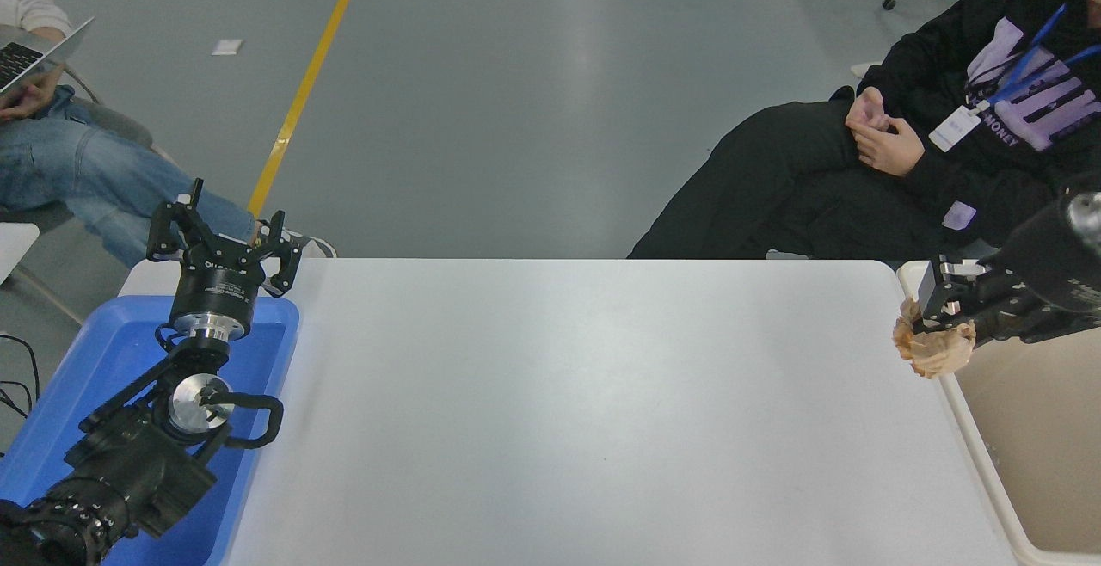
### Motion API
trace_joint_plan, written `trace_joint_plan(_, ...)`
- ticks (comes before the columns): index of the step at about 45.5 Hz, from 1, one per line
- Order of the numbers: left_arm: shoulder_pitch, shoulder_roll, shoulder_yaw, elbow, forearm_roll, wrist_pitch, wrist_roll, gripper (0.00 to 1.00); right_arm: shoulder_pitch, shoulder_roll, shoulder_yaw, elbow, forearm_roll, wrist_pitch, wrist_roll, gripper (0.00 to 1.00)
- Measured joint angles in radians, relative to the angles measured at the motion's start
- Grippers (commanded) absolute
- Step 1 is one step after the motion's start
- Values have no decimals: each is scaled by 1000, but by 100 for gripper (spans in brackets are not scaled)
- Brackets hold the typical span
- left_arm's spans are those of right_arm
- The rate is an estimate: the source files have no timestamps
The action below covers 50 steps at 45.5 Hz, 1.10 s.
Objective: Pick up paper ball place in dustbin
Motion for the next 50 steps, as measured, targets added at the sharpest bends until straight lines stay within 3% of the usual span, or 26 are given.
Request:
trace_joint_plan(20,0,0,0,0,0,0,0,99,86,-6,-12,-30,24,33,-1,0)
trace_joint_plan(34,0,0,0,0,1,0,1,99,-150,-64,-14,-296,144,31,-4,0)
trace_joint_plan(40,0,0,1,0,1,0,1,99,-310,-106,6,-435,171,-39,-4,0)
trace_joint_plan(50,0,0,0,0,1,0,0,99,-651,-162,110,-607,191,-316,-3,0)
